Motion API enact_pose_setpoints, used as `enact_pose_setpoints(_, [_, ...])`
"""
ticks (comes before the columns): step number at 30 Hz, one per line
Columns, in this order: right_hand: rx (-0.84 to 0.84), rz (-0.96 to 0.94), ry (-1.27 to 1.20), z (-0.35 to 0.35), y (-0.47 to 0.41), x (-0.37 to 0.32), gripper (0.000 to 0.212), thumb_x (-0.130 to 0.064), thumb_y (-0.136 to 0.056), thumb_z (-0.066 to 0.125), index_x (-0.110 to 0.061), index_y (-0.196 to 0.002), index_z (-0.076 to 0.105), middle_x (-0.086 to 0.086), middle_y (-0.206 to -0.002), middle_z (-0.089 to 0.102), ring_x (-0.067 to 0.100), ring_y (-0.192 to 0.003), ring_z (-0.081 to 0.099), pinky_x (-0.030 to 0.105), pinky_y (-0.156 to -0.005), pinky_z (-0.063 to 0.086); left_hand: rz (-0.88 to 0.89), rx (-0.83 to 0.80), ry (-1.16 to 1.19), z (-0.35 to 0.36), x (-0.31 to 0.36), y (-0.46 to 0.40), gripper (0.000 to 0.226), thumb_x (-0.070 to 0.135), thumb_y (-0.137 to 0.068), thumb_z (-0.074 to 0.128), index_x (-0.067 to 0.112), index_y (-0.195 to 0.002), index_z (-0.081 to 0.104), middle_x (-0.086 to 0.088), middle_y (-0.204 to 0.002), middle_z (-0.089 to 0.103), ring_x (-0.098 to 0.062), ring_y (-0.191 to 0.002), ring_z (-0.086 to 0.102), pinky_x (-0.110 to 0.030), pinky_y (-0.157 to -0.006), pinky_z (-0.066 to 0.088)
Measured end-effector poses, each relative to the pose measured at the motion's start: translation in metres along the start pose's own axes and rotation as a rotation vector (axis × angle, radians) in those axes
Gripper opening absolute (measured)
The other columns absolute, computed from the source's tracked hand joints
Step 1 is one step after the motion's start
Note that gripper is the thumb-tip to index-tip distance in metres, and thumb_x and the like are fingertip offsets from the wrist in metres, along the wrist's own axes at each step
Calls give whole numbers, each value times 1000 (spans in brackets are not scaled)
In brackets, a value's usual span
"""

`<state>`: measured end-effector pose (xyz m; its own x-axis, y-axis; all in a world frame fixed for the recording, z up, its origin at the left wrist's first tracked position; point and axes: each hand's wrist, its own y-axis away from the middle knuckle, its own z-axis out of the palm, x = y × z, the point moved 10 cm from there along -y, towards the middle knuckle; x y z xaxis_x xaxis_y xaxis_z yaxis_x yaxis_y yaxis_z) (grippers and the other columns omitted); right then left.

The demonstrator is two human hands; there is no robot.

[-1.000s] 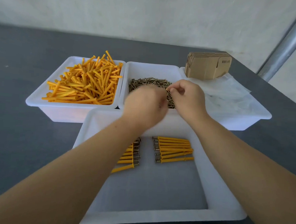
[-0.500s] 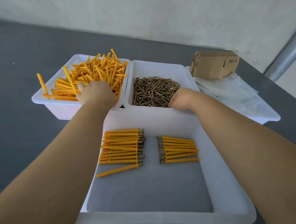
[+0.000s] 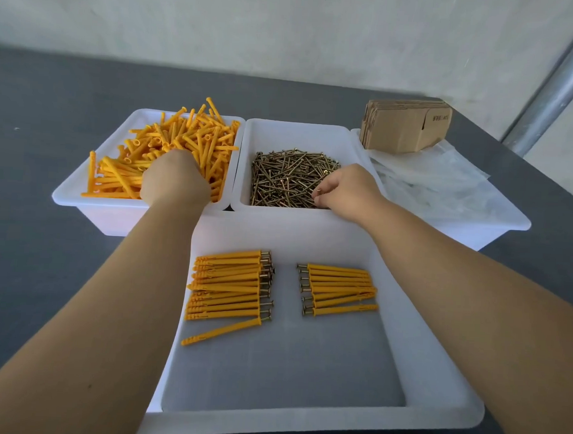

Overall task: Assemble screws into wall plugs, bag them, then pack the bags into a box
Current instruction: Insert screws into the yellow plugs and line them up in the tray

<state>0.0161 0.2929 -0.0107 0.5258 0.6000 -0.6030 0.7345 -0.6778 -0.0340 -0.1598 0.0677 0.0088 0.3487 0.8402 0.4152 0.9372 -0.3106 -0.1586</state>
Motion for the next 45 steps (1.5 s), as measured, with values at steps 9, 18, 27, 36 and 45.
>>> enact_pose_setpoints(9, [271, -129, -252, -29, 19, -12, 12, -10, -92, 63, -19, -93, 71, -2, -85, 71, 11, -81, 66, 16, -71, 47, 92, 279, 273, -27, 5, 1, 50, -9, -84, 54, 10, -130, 58, -9, -105, 67, -25, -90, 61, -29, -66, 44])
enact_pose_setpoints(18, [280, -192, -347, -30, 34, -26, 14, -10, -92, 61, -21, -91, 70, 4, -86, 73, 20, -86, 69, 36, -85, 55, 37, -113, -105, 19, 6, 0, 24, 6, -89, 56, 14, -108, 70, -10, -96, 63, -30, -83, 58, -39, -69, 52])
enact_pose_setpoints(27, [312, -182, -410, -18, 41, -13, 13, -10, -92, 62, -19, -96, 71, -1, -85, 72, 15, -86, 67, 36, -85, 55, 126, 123, 183, -5, 10, 3, 35, -2, -85, 55, 19, -104, 74, -10, -103, 71, -30, -88, 63, -37, -66, 51])
enact_pose_setpoints(36, [281, -130, -706, -22, 47, -7, 15, -12, -101, 49, -22, -97, 59, -1, -81, 75, 13, -71, 73, 18, -60, 52, 447, 250, 720, -34, 51, 41, 53, -4, -89, 53, 21, -136, 50, -2, -95, 62, -15, -78, 64, -31, -70, 51])
enact_pose_setpoints(45, [285, -38, -1068, -33, 50, 2, 10, -24, -104, 49, -16, -105, 53, 7, -80, 76, 26, -73, 75, 27, -57, 56, 375, -635, 939, 41, 106, 93, 23, 15, -104, 47, 8, -96, 67, -4, -70, 59, -9, -46, 34, -21, -42, 26])
